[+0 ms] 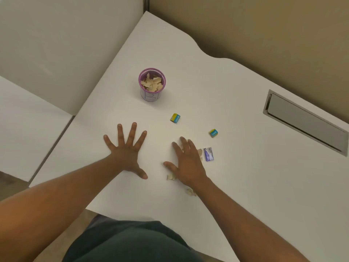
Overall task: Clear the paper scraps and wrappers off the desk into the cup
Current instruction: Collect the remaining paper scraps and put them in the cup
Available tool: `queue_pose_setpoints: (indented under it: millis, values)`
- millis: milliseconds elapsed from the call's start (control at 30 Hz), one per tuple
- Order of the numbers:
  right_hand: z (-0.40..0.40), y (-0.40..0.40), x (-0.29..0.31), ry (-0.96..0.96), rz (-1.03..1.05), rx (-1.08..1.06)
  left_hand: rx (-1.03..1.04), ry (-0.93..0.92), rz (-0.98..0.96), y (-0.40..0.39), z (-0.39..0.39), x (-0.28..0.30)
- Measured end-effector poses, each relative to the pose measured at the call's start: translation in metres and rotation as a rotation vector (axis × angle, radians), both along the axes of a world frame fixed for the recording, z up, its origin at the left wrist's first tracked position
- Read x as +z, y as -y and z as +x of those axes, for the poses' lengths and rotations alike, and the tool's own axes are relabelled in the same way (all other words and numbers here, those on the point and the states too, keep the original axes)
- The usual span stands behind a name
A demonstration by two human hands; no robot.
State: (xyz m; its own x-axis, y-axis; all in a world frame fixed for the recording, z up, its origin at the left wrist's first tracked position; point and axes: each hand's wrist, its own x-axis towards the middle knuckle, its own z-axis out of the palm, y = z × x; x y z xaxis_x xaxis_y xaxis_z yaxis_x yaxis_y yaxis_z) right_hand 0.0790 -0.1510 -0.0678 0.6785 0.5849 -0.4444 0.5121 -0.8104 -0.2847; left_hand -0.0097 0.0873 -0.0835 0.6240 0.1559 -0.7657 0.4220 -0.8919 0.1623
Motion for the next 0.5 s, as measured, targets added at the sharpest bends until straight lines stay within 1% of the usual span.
queue_pose_setpoints:
  millis: [67,167,267,367,433,500]
  values:
    - [-0.018,0.008,-0.008,0.057,0.039,0.024,0.003,0.001,0.017,0.001,0.0,0.0]
    - [-0.029,0.016,-0.011,0.149,0.154,0.06,0.002,-0.005,0.025,0.002,0.0,0.001]
    - [-0.027,0.029,-0.003,0.164,0.256,-0.021,-0.039,0.024,0.062,0.005,-0.001,0.005]
    - [-0.013,0.046,0.004,0.227,0.24,-0.132,-0.09,0.105,0.169,0.014,-0.006,0.008]
    - [-0.01,0.059,0.004,0.135,0.15,-0.091,-0.136,0.177,0.192,0.026,-0.012,0.012]
    - [-0.015,0.074,0.0,0.021,0.106,0.03,-0.205,0.311,0.136,0.042,-0.021,0.014]
